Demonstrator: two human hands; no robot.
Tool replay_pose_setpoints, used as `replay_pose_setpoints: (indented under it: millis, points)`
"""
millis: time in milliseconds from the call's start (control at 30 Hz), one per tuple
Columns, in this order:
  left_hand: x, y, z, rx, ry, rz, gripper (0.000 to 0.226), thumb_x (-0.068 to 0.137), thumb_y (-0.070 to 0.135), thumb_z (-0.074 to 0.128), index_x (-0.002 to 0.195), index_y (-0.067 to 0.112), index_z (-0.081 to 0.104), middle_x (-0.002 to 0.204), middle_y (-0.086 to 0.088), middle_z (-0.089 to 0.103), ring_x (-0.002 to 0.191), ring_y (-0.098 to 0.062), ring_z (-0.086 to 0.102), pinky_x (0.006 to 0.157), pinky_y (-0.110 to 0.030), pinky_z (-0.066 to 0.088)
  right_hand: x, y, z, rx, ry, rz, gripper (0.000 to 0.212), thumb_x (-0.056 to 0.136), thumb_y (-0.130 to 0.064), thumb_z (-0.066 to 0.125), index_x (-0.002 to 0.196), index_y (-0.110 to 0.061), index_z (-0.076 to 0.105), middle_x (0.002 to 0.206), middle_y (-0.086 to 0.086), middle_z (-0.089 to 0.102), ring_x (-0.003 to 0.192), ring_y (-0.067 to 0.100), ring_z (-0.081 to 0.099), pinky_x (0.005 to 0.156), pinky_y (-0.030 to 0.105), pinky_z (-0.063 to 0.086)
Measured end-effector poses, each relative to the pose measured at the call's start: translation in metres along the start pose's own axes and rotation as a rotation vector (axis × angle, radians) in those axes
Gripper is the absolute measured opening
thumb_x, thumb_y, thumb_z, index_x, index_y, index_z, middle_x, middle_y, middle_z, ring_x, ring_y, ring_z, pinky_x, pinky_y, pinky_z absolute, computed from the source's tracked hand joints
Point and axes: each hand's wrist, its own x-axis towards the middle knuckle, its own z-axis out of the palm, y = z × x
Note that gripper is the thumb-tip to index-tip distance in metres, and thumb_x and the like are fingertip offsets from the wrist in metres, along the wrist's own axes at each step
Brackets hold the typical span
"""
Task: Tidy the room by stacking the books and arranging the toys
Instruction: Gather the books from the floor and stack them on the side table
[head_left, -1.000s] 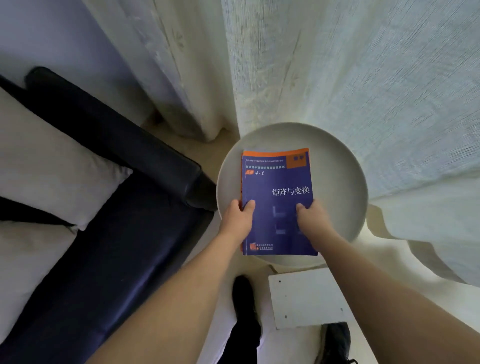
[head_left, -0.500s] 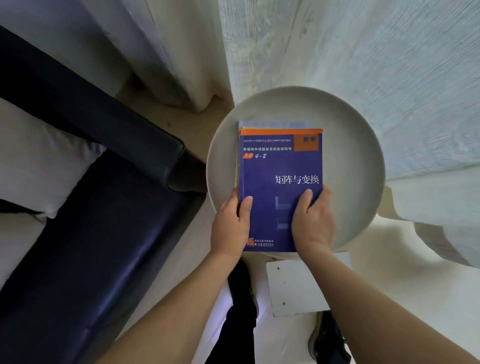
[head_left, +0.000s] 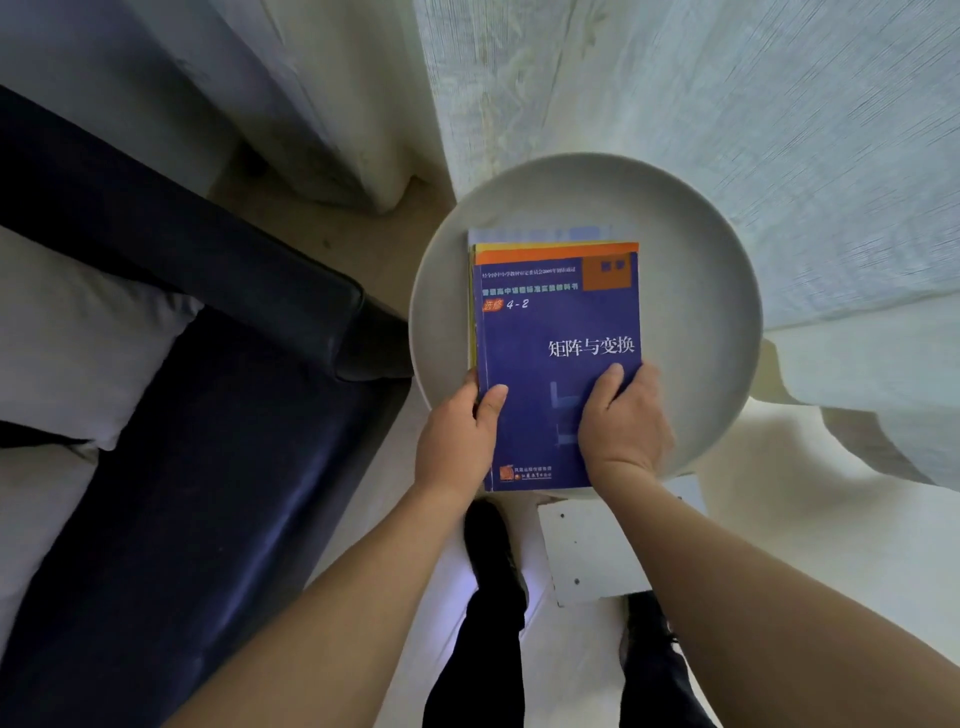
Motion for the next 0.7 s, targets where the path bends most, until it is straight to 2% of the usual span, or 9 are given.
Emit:
replay_pose_setpoints:
  millis: [67, 200, 333, 400, 467, 533, 600, 700]
  points:
    - [0.001, -0.002, 0.001, 0.016, 0.004, 0.007, 0.05, 0.095, 0.063, 0.038, 0.13, 0.03, 0.053, 0.111, 0.016, 0.066, 0.093, -0.001, 0.066, 0.068, -0.023, 0.055, 0.0, 0.001, 0.0, -0.008, -0.003, 0.004, 0.036, 0.1, -0.045, 0.031, 0.111, -0.014, 0.047, 0.112, 0.005, 0.062, 0.092, 0.032, 0.061, 0.08, 0.043, 0.05]
    - [0.002, -0.002, 0.005, 0.049, 0.012, 0.017, 0.056, 0.091, 0.068, 0.036, 0.129, 0.031, 0.053, 0.112, 0.016, 0.067, 0.093, -0.003, 0.067, 0.074, -0.032, 0.061, 0.001, 0.005, -0.003, 0.009, -0.002, -0.003, 0.037, 0.1, -0.044, 0.031, 0.113, -0.014, 0.048, 0.114, 0.005, 0.062, 0.094, 0.031, 0.061, 0.08, 0.042, 0.049]
    - [0.005, 0.003, 0.007, 0.148, 0.027, 0.009, 0.047, 0.098, 0.061, 0.038, 0.13, 0.029, 0.051, 0.113, 0.01, 0.067, 0.087, -0.005, 0.065, 0.07, -0.028, 0.057, 0.004, 0.008, -0.007, 0.064, -0.046, -0.016, 0.038, 0.1, -0.045, 0.031, 0.117, -0.015, 0.048, 0.117, 0.004, 0.061, 0.097, 0.03, 0.061, 0.084, 0.041, 0.047]
    - [0.009, 0.01, 0.003, 0.173, 0.003, -0.043, 0.044, 0.1, 0.058, 0.04, 0.134, 0.031, 0.044, 0.115, 0.007, 0.066, 0.088, -0.007, 0.066, 0.072, -0.031, 0.059, 0.006, 0.009, -0.009, 0.149, -0.126, -0.03, 0.042, 0.098, -0.049, 0.03, 0.123, -0.019, 0.044, 0.122, 0.002, 0.059, 0.102, 0.027, 0.061, 0.09, 0.044, 0.049]
    - [0.001, 0.016, -0.001, 0.138, 0.026, -0.12, 0.054, 0.099, 0.06, 0.041, 0.144, 0.032, 0.03, 0.118, 0.003, 0.063, 0.091, -0.011, 0.067, 0.072, -0.035, 0.061, 0.004, 0.009, -0.017, 0.244, -0.195, -0.078, 0.05, 0.095, -0.055, 0.03, 0.132, -0.022, 0.035, 0.131, 0.001, 0.053, 0.112, 0.025, 0.058, 0.095, 0.049, 0.049]
    - [-0.016, 0.017, -0.004, 0.074, 0.088, -0.172, 0.062, 0.099, 0.061, 0.04, 0.15, 0.031, 0.021, 0.12, -0.001, 0.062, 0.092, -0.012, 0.068, 0.067, -0.033, 0.061, -0.001, 0.008, -0.03, 0.212, -0.172, -0.148, 0.06, 0.097, -0.052, 0.031, 0.145, -0.017, 0.024, 0.147, 0.006, 0.039, 0.13, 0.027, 0.045, 0.108, 0.05, 0.039]
    - [-0.044, 0.014, -0.004, 0.064, 0.14, -0.168, 0.063, 0.102, 0.058, 0.037, 0.153, 0.028, 0.017, 0.126, -0.005, 0.06, 0.098, -0.013, 0.067, 0.064, -0.028, 0.055, -0.015, 0.01, -0.048, 0.083, -0.106, -0.3, 0.062, 0.099, -0.046, 0.033, 0.15, -0.013, 0.019, 0.156, 0.009, 0.026, 0.144, 0.026, 0.027, 0.119, 0.047, 0.023]
    - [-0.096, -0.001, -0.008, 0.212, 0.196, -0.151, 0.066, 0.104, 0.049, 0.036, 0.159, 0.024, 0.01, 0.145, -0.011, 0.047, 0.123, -0.025, 0.056, 0.082, -0.034, 0.046, -0.051, 0.01, -0.072, -0.069, -0.098, -0.621, 0.059, 0.101, -0.042, 0.036, 0.15, -0.015, 0.018, 0.161, 0.007, 0.015, 0.149, 0.021, 0.011, 0.123, 0.041, 0.008]
